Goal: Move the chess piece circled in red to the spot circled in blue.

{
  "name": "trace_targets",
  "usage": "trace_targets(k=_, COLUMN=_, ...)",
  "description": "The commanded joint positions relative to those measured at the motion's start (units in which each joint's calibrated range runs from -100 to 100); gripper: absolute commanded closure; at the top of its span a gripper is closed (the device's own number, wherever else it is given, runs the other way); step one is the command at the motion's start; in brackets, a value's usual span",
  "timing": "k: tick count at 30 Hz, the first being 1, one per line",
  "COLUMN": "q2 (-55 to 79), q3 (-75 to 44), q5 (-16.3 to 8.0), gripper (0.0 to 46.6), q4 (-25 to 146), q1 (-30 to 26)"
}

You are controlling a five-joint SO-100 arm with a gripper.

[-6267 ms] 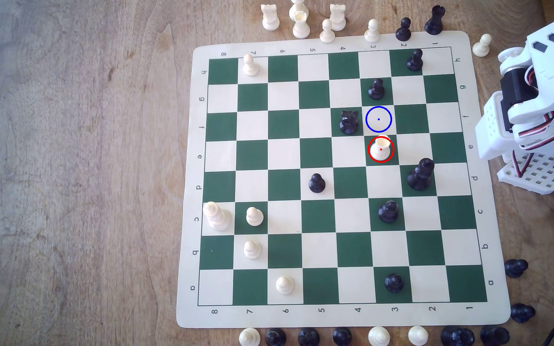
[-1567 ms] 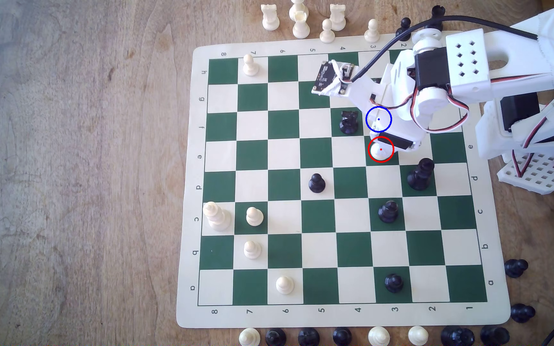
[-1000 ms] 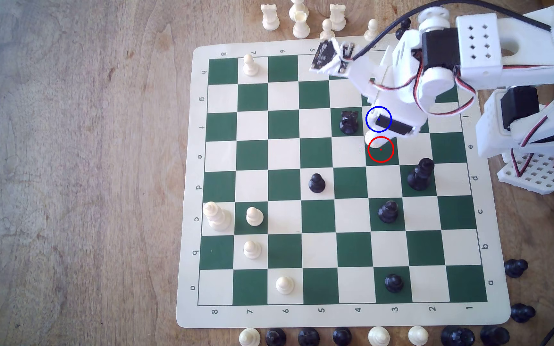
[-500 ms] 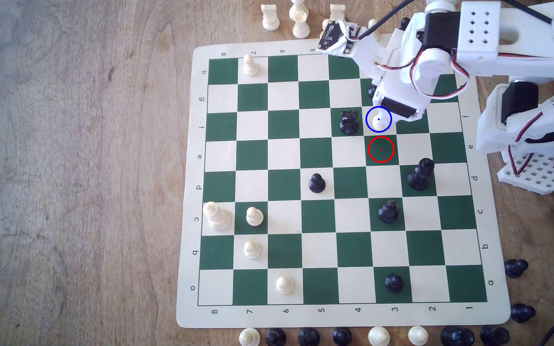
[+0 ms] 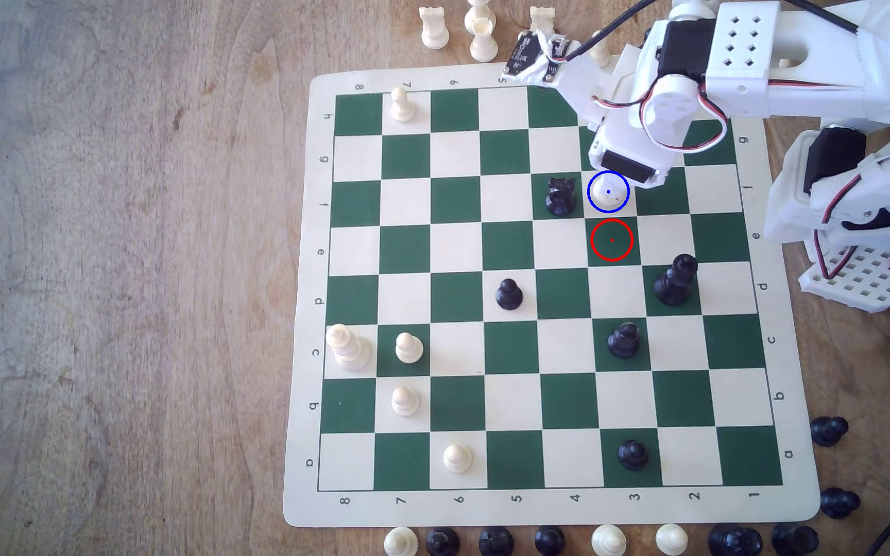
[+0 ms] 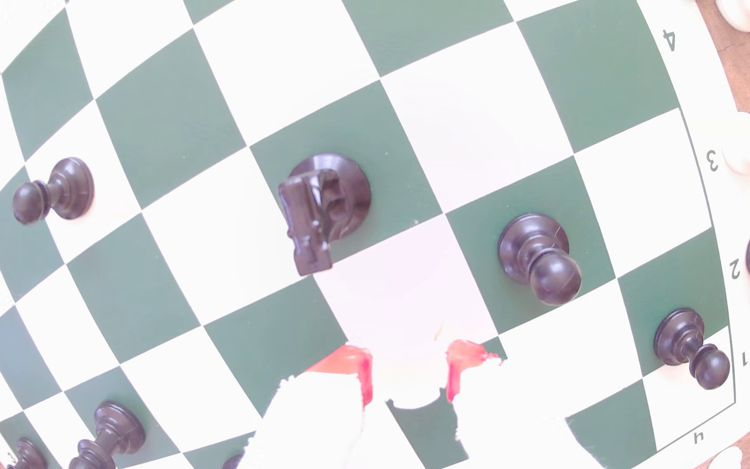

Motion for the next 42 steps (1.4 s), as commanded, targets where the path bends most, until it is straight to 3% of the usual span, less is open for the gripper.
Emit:
trace_targets(k=1, q2=0.41, q3=-0.42, q5=0.44, gripper=42.6, q4=-0.87, q1=0.24)
trace_targets(k=20, q2=2.36, q3=1.21, q5=1.07, gripper=41.2, q4=-3.00, q1=-0.07)
trace_targets(k=24, q2=1.94, q3=1.66, q5=1.03, gripper=35.7, q4=-3.49, q1=-0.15)
trace_targets(k=25, q2=0.66, q3=2.12, q5=0.78, gripper=31.8, q4=-3.73, q1=-0.23)
trace_targets(k=27, q2=-0.44, q3=2.12, q5=0.44, gripper=28.7, q4=-3.65, q1=-0.23)
trace_targets(k=42, q2=-11.82, q3=5.02, q5=0.05, gripper=24.0, q4=-2.26, q1=-0.54)
